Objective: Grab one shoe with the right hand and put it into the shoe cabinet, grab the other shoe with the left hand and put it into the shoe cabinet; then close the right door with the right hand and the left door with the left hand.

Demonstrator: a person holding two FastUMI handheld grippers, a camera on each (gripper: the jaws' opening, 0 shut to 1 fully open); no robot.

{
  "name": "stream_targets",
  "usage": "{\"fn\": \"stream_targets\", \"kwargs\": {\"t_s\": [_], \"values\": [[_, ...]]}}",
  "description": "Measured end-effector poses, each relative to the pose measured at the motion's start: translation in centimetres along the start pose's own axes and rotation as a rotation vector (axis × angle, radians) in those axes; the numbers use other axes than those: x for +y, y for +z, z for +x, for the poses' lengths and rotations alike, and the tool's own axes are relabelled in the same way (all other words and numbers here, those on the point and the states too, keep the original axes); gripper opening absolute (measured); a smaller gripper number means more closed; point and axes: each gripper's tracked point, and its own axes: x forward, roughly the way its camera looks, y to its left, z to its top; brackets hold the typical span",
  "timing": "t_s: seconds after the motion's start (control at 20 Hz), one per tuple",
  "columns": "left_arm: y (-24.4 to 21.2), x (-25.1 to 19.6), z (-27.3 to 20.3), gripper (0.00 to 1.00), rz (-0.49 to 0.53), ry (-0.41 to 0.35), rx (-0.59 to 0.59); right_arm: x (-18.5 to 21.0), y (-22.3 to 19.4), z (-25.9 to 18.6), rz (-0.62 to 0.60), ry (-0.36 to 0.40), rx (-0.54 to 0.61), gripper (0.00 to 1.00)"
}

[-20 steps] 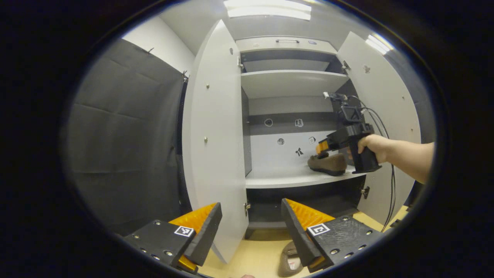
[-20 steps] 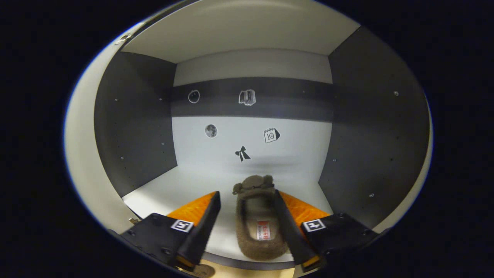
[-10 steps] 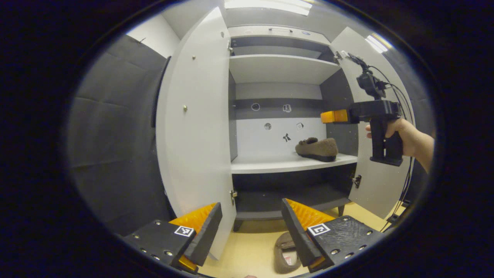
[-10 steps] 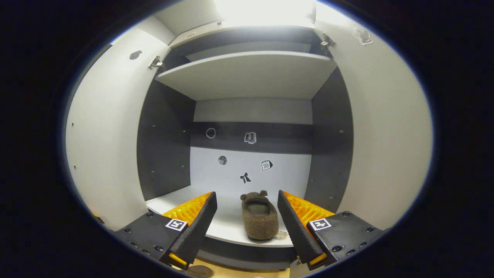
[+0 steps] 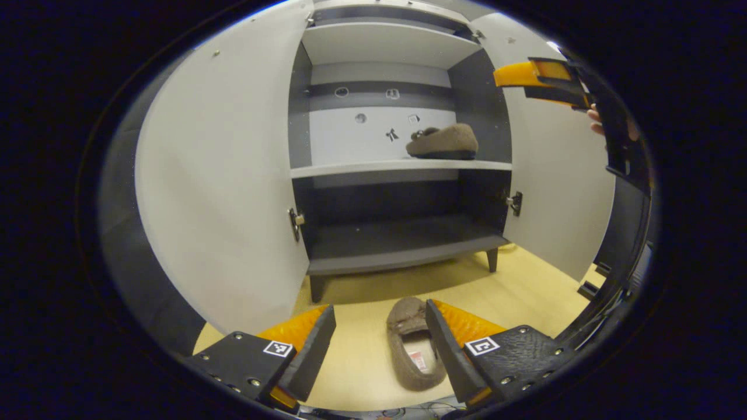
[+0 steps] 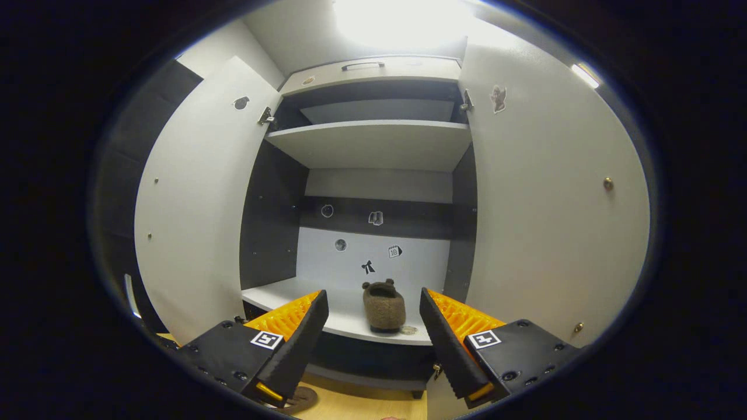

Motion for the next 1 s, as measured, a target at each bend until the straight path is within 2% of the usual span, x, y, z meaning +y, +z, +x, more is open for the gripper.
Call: {"fn": "stream_targets", "kwargs": {"t_s": [0.5, 0.75, 0.8, 0.9, 0.95, 1.0], "values": [[-10.1, -0.7, 4.6, 0.90, -0.021, 0.040, 0.239, 1.2, -3.0, -3.1, 0.030, 0.032, 0.085, 0.99], [-12.0, 0.0, 7.0, 0.91, -0.065, 0.074, 0.315, 1.0, -4.0, -3.1, 0.064, 0.039, 0.127, 0.99], [-12.4, 0.3, 7.6, 0.99, -0.080, 0.072, 0.335, 0.9, -4.0, -3.1, 0.064, 0.038, 0.130, 0.99], [-12.6, 0.1, 8.2, 0.87, -0.117, 0.060, 0.356, 0.8, -4.3, -3.1, 0.056, 0.036, 0.137, 0.99], [-12.9, -0.3, 8.3, 0.70, -0.128, 0.043, 0.366, 0.8, -4.4, -3.2, 0.053, 0.036, 0.141, 0.99], [-13.2, -1.1, 8.2, 0.81, -0.146, 0.023, 0.372, 0.8, -4.5, -3.2, 0.052, 0.037, 0.146, 0.99]]}}
